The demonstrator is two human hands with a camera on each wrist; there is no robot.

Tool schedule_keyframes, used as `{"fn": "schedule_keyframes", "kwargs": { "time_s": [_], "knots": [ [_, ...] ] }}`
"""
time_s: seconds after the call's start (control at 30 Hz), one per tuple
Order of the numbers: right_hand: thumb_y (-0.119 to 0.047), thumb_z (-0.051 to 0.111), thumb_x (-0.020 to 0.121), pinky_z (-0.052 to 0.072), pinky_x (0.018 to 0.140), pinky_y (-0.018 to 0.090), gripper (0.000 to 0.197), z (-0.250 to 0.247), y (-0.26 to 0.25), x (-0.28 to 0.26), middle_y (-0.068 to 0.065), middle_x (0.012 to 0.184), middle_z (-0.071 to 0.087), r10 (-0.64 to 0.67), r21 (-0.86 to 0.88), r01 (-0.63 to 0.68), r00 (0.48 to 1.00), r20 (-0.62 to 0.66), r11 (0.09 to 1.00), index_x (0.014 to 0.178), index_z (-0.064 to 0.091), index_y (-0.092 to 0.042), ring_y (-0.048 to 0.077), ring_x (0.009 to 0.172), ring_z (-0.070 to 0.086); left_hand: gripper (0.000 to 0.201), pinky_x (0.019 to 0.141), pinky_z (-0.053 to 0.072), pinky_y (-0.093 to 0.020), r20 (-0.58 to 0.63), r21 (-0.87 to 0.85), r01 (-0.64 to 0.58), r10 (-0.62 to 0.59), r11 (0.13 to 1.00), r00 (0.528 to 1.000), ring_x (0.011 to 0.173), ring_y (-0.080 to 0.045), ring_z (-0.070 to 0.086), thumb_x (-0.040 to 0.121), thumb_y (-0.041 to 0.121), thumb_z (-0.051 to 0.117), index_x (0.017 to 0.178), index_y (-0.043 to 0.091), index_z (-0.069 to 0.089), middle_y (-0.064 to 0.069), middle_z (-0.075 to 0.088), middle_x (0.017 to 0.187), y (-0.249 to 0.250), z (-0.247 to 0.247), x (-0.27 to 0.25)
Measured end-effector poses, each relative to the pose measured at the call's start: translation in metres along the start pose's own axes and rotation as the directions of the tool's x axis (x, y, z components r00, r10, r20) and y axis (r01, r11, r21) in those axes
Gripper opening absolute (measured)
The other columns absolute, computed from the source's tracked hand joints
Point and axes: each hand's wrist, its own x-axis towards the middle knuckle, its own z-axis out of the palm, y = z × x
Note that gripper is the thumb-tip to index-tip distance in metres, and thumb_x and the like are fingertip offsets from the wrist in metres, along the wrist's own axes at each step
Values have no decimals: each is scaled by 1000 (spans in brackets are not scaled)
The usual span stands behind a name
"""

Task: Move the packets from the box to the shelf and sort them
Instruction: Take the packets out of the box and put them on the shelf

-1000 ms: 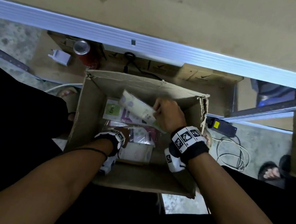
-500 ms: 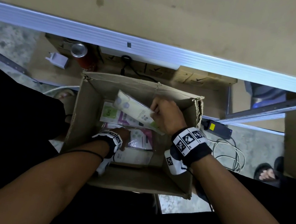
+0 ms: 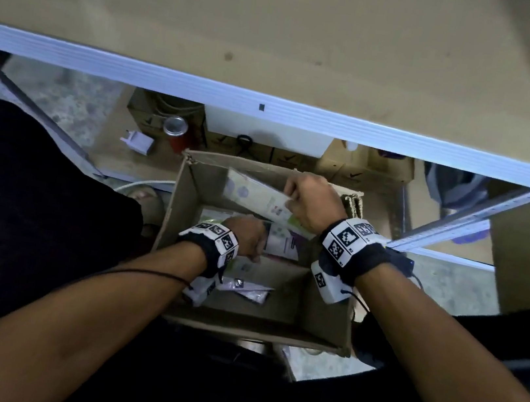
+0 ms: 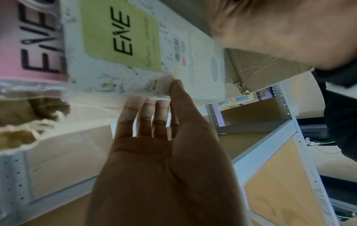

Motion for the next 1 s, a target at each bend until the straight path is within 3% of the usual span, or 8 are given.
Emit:
{"fn": "schedule_keyframes", "kwargs": {
  "time_s": [0.2, 0.3, 0.4, 0.53, 0.73, 0.83, 0.9, 1.0],
  "knots": [
    [-8, 64, 77, 54, 78, 35, 18, -33, -27, -14, 3, 95, 67, -34, -44, 32, 999, -39, 998, 88, 63, -22, 26, 89, 62, 10, 72, 46, -25, -116, 84, -73, 83, 994, 990, 80, -15, 64, 80, 14, 79, 90, 12, 76, 4, 70, 84, 23, -46, -40],
    [-3, 62, 77, 57, 79, 39, 18, -54, -41, -23, 5, 93, 70, -39, -33, 38, 998, -51, 999, 88, 66, -16, 26, 87, 66, 7, 66, 47, -23, -198, 136, -118, 144, 984, 970, 78, -18, 66, 79, 14, 81, 85, 10, 78, -2, 75, 86, 32, -73, -71],
    [-2, 61, 80, 56, 82, 40, 16, -74, -53, -37, 6, 93, 70, -58, -40, 55, 995, -86, 998, 91, 66, -11, 27, 90, 66, 6, 53, 37, -14, -303, 145, -148, 186, 978, 935, 67, -10, 58, 78, 16, 82, 77, 11, 78, 0, 72, 77, 38, -97, -105],
    [-7, 64, 81, 53, 86, 39, 17, -104, -68, -58, 1, 97, 70, -66, -93, 52, 987, -148, 994, 94, 65, -17, 25, 96, 64, 9, 54, 38, -15, -350, 103, -160, 187, 982, 918, 61, -7, 56, 77, 16, 83, 79, 9, 77, 8, 65, 68, 48, -127, -144],
    [-9, 72, 79, 39, 69, 22, 20, -165, -96, -85, 4, 98, 71, -161, -168, 125, 962, -221, 978, 98, 68, -12, 21, 87, 62, 7, 60, 44, -21, -460, 138, -205, 246, 969, 853, 66, -12, 60, 77, 17, 83, 79, 13, 78, 5, 68, 69, 65, -175, -198],
    [-10, 74, 77, 41, 69, 22, 19, -195, -105, -94, 3, 96, 73, -180, -193, 131, 946, -269, 972, 96, 69, -13, 15, 80, 59, 8, 67, 49, -26, -491, 137, -254, 288, 957, 822, 69, -11, 62, 78, 18, 83, 75, 15, 76, 2, 73, 76, 75, -205, -220],
    [-10, 73, 78, 43, 70, 22, 19, -216, -107, -98, 3, 96, 72, -187, -193, 133, 936, -298, 972, 96, 69, -13, 14, 79, 58, 10, 64, 47, -21, -517, 152, -281, 319, 948, 794, 65, -1, 60, 79, 19, 82, 73, 18, 75, 10, 72, 76, 81, -227, -233],
    [-12, 73, 80, 45, 71, 22, 17, -244, -106, -100, 2, 95, 71, -190, -181, 133, 919, -345, 974, 97, 68, -14, 13, 80, 60, 8, 62, 46, -17, -583, 175, -288, 335, 941, 740, 65, 0, 62, 78, 24, 83, 76, 19, 77, 14, 70, 69, 88, -261, -252]
  ]
}}
